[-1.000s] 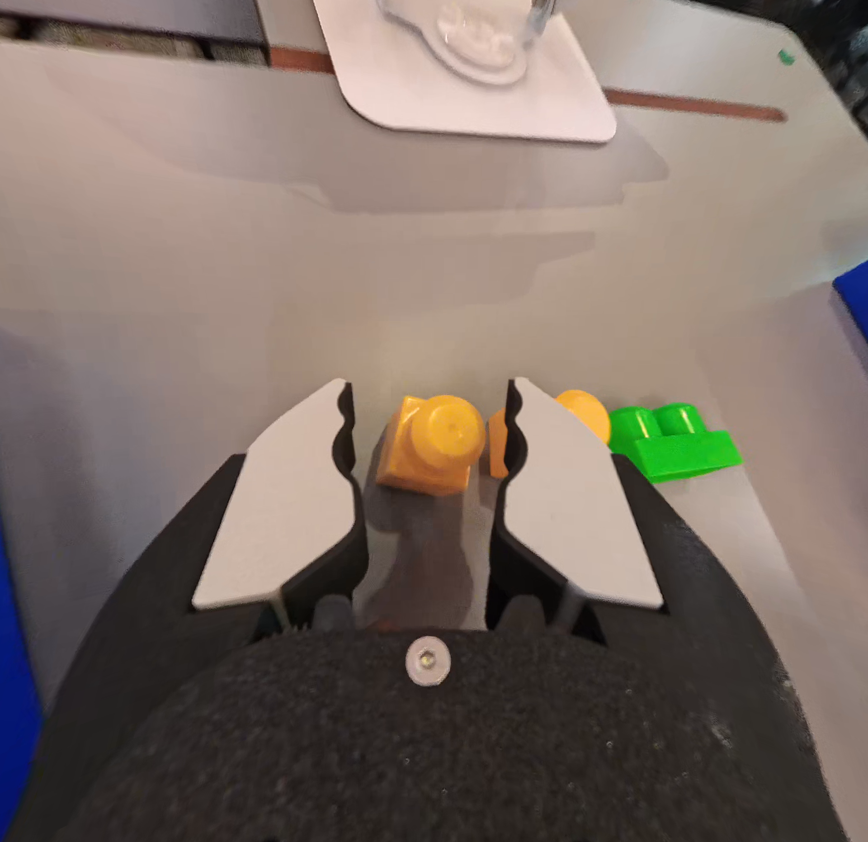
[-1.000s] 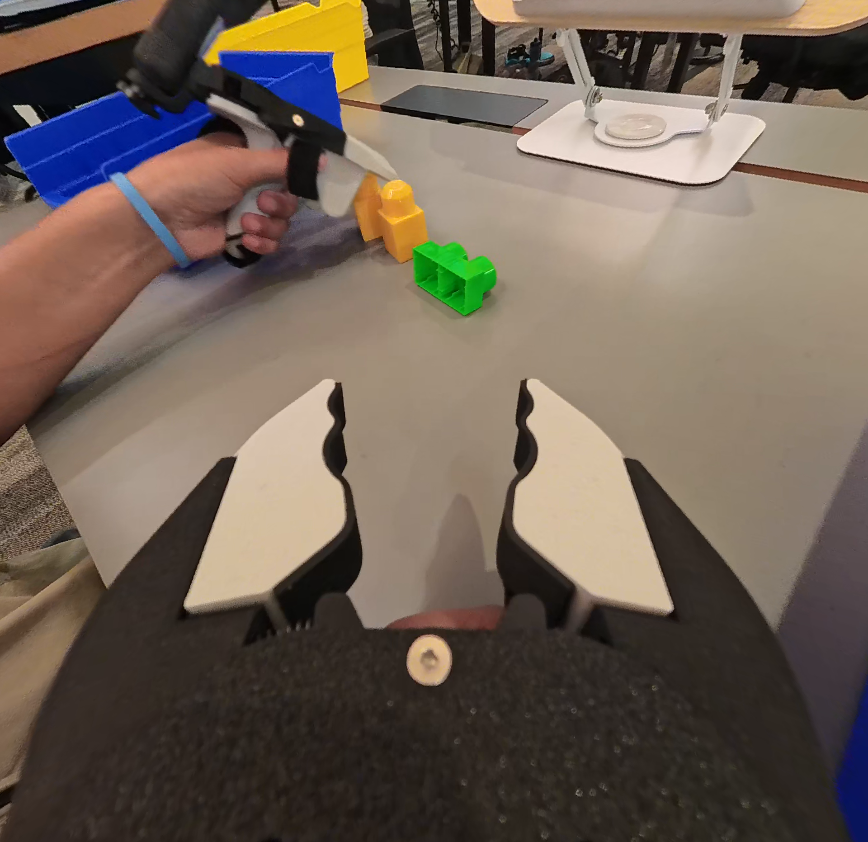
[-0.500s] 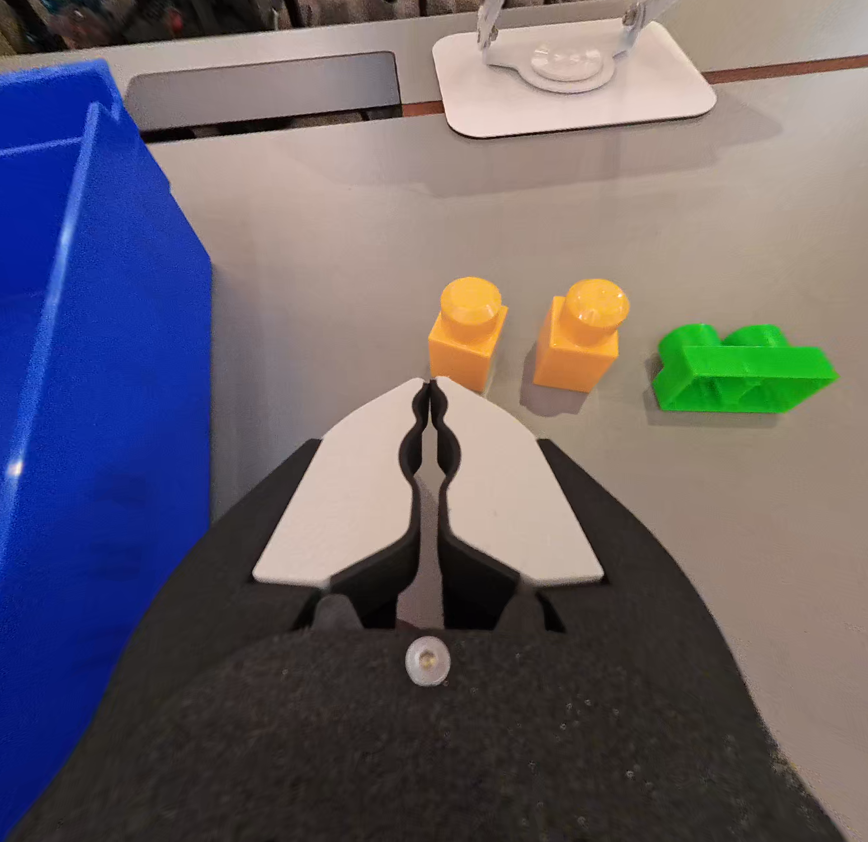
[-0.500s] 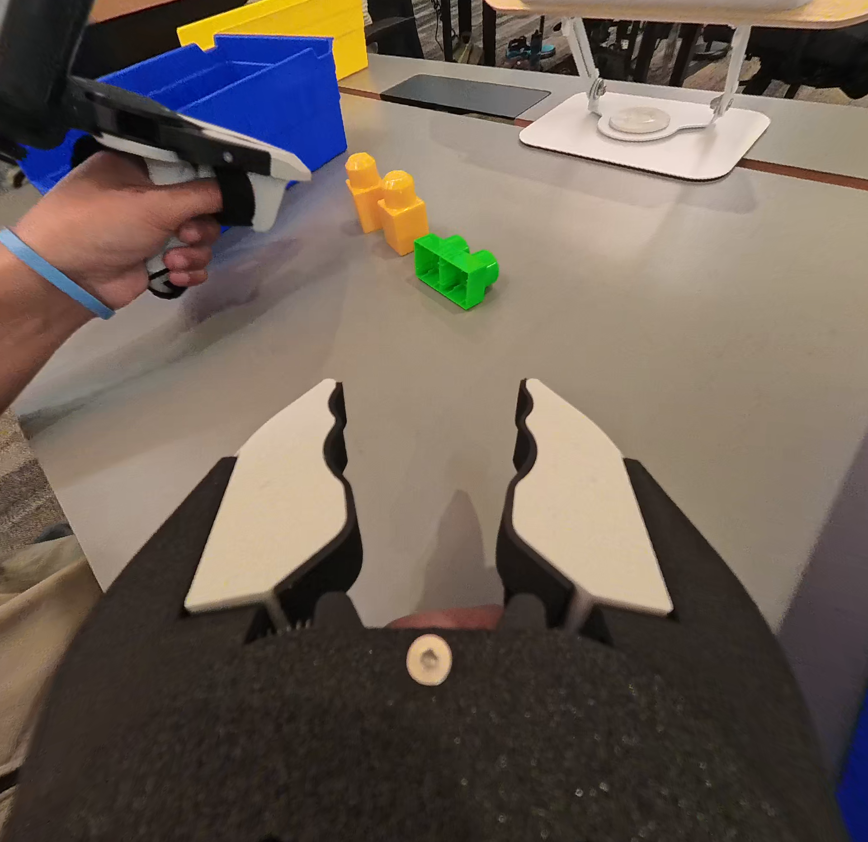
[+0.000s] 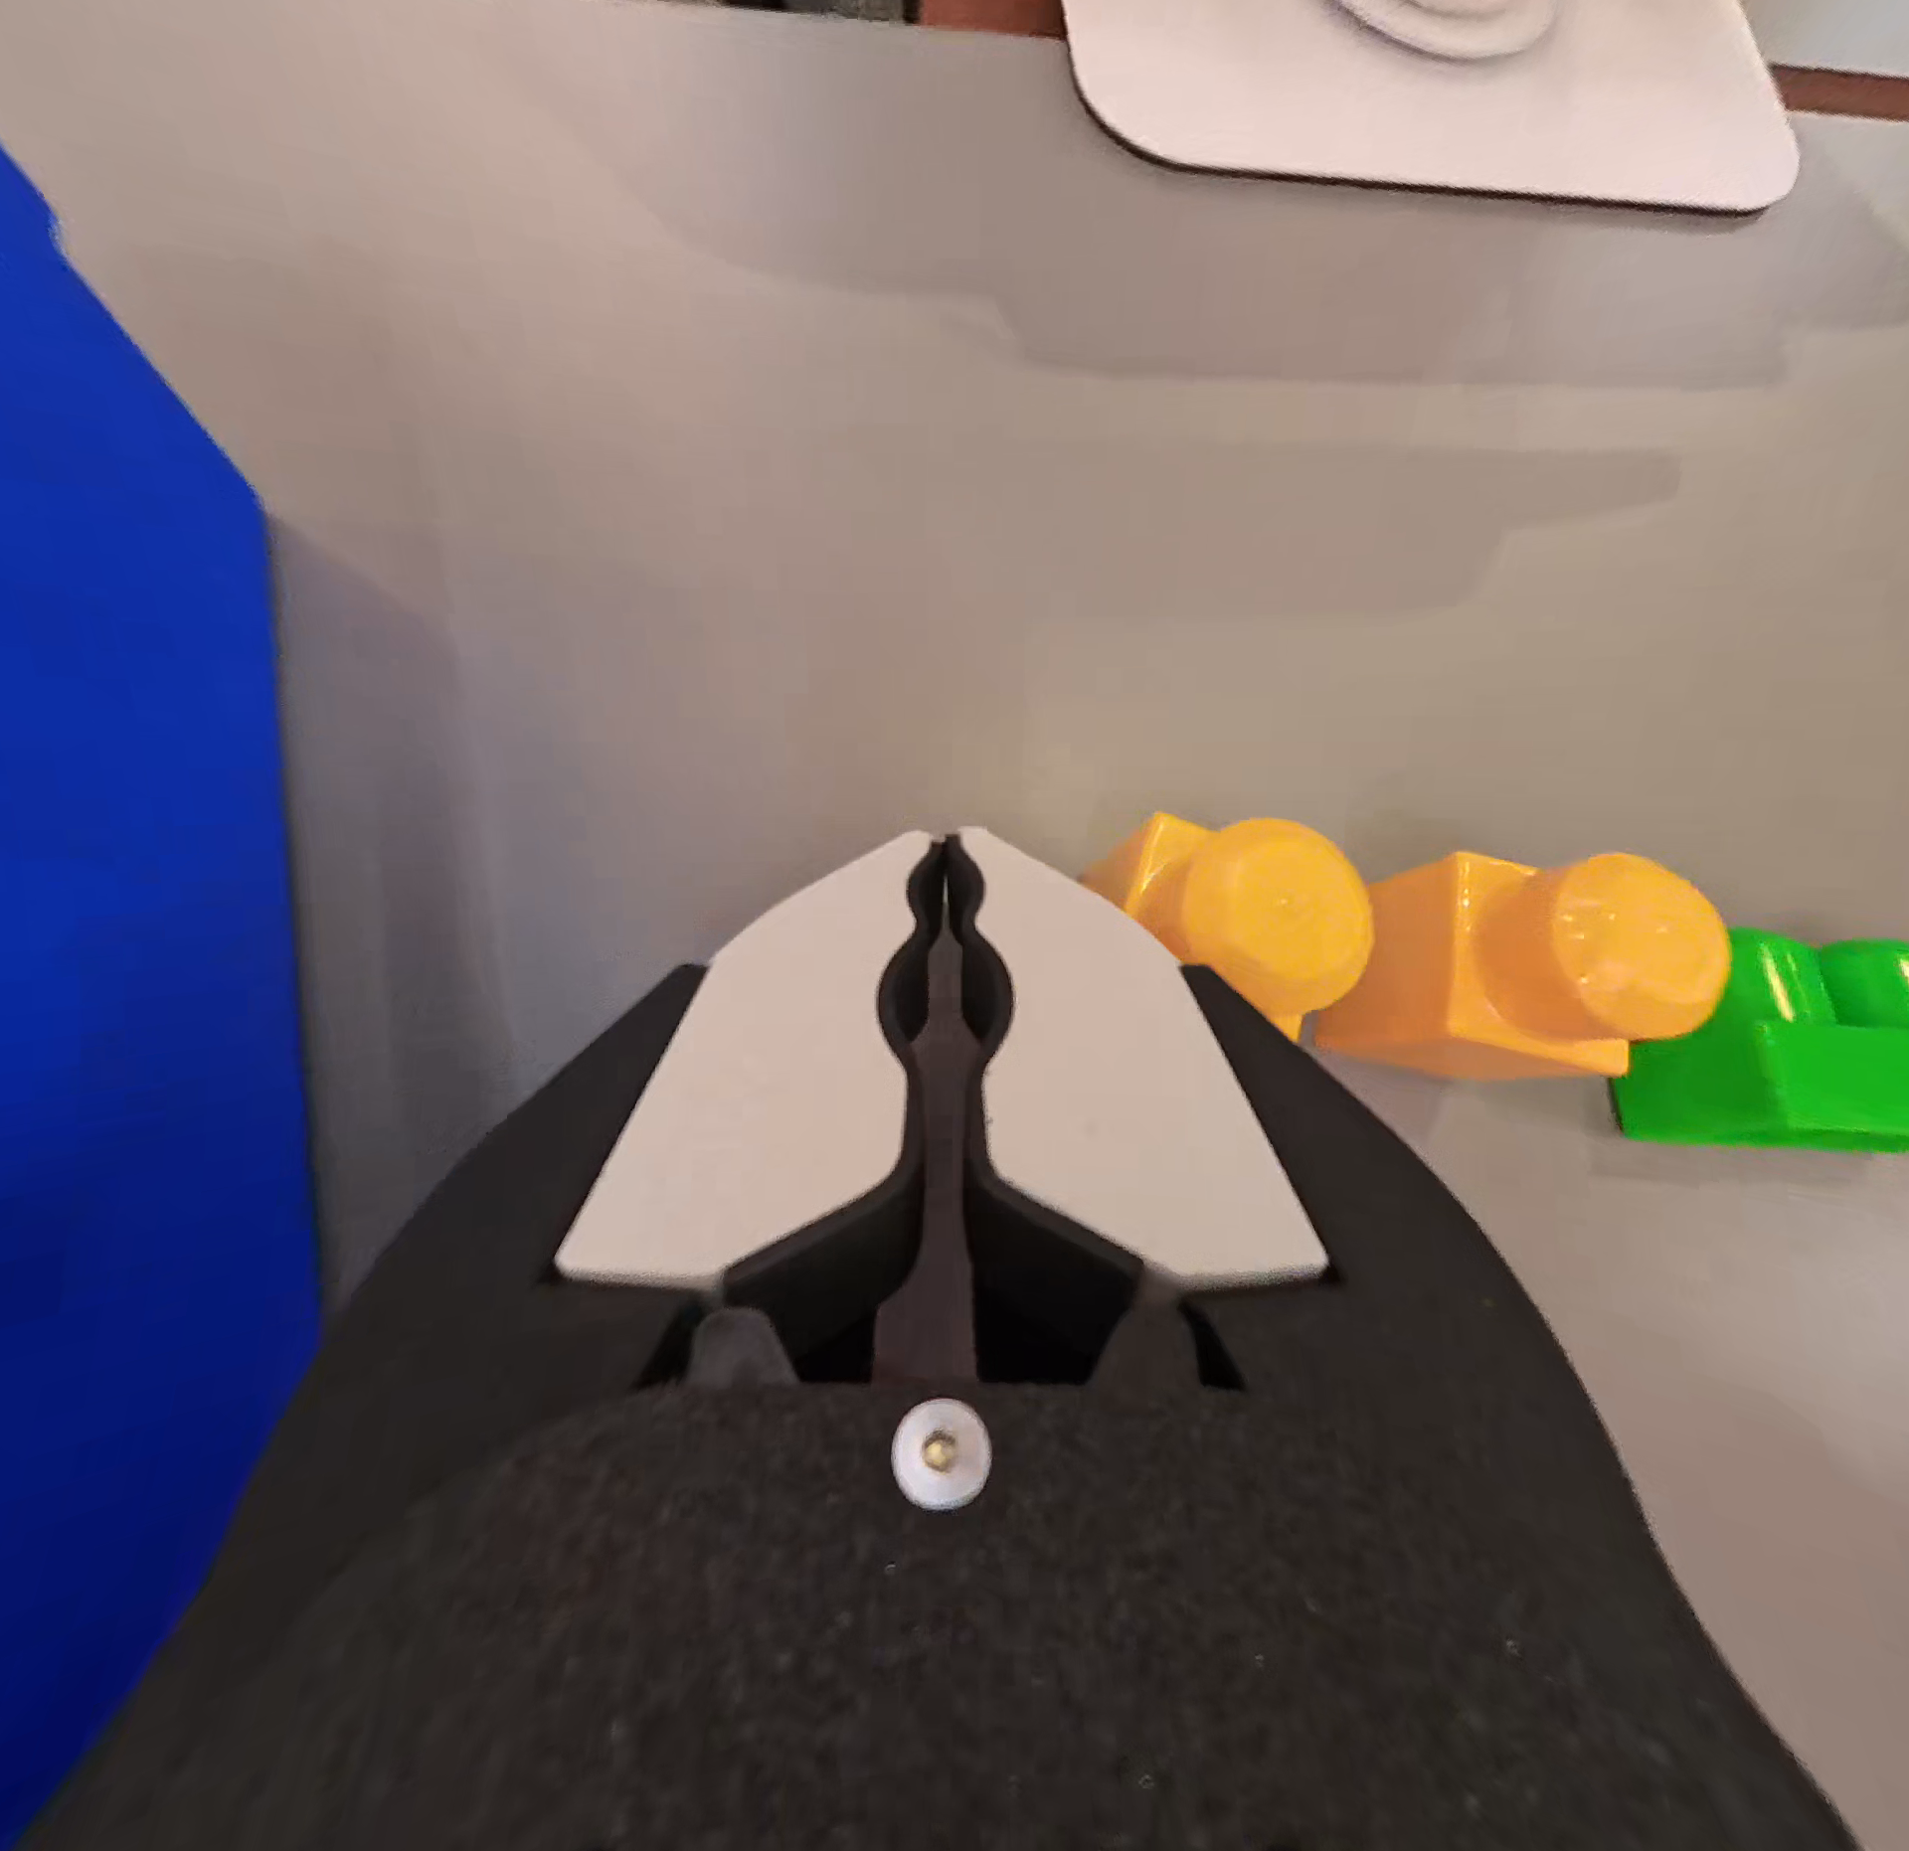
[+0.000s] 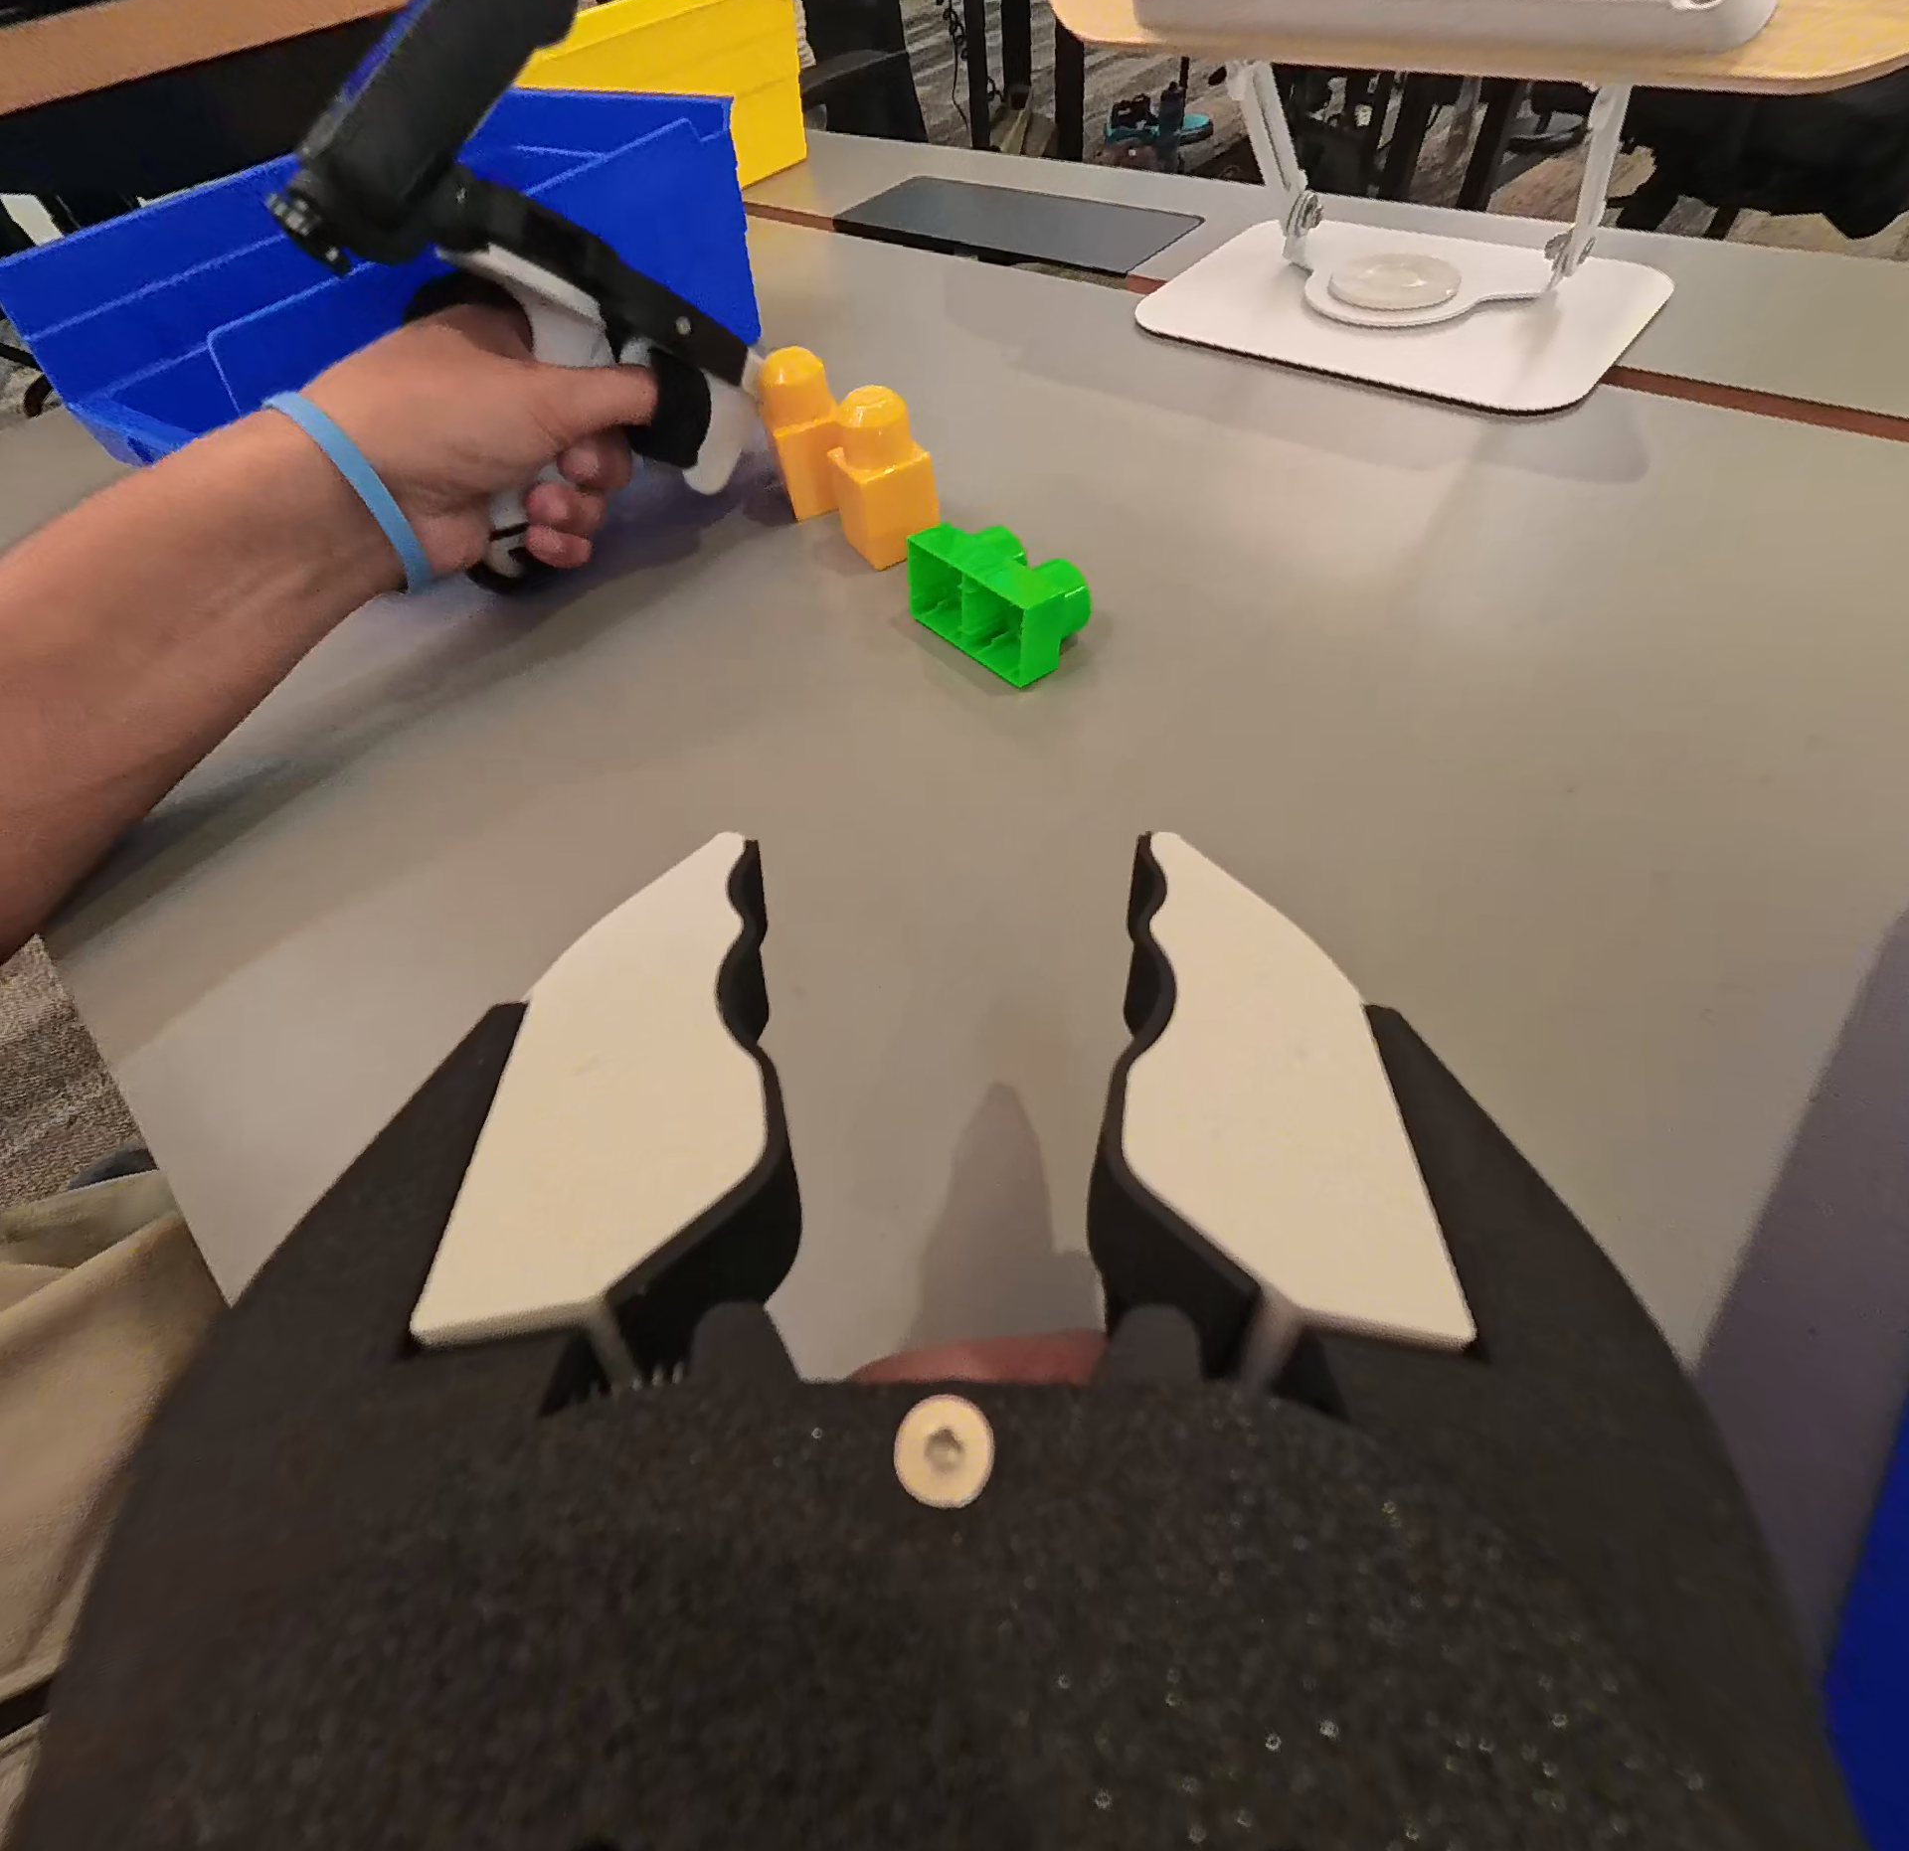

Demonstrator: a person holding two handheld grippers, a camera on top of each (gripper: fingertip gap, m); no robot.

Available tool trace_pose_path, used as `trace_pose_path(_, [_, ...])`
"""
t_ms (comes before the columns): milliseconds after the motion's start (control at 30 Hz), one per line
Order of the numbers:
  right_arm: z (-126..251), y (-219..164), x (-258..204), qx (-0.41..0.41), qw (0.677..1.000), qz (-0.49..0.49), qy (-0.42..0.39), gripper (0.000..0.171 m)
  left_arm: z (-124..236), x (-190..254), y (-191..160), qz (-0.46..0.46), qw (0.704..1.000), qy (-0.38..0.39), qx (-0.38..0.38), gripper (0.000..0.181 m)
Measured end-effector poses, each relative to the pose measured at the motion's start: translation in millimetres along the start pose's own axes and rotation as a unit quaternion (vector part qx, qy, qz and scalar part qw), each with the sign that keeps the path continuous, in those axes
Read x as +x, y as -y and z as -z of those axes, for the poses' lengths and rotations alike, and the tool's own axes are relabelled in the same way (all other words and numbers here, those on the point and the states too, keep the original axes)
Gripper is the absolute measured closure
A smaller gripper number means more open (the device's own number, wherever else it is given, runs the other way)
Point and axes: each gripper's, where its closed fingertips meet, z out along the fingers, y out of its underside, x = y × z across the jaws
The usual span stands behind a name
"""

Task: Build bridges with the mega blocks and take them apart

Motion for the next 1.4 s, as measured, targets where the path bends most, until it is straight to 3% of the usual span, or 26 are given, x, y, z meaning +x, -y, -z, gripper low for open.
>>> trace_pose_path(100, [0.1, -0.7, 2.0, -0.001, 1.000, -0.002, -0.001, 0.104, -1.6, 7.8, -6.0, 0.009, 0.999, -0.036, -0.010, 0.181])
trace_pose_path(833, [-0.9, -1.3, 0.5, -0.002, 1.000, -0.003, 0.002, 0.104, -15.6, 27.4, -4.8, -0.049, 0.996, -0.064, -0.039, 0.181])
trace_pose_path(1133, [-1.3, -1.7, 0.9, -0.002, 1.000, -0.004, 0.003, 0.104, -16.6, 41.0, -4.7, -0.062, 0.989, -0.123, -0.050, 0.181])
trace_pose_path(1400, [-1.5, -2.4, 1.8, -0.004, 1.000, -0.005, 0.002, 0.104, -12.1, 31.2, -5.5, -0.090, 0.992, -0.071, -0.044, 0.181])
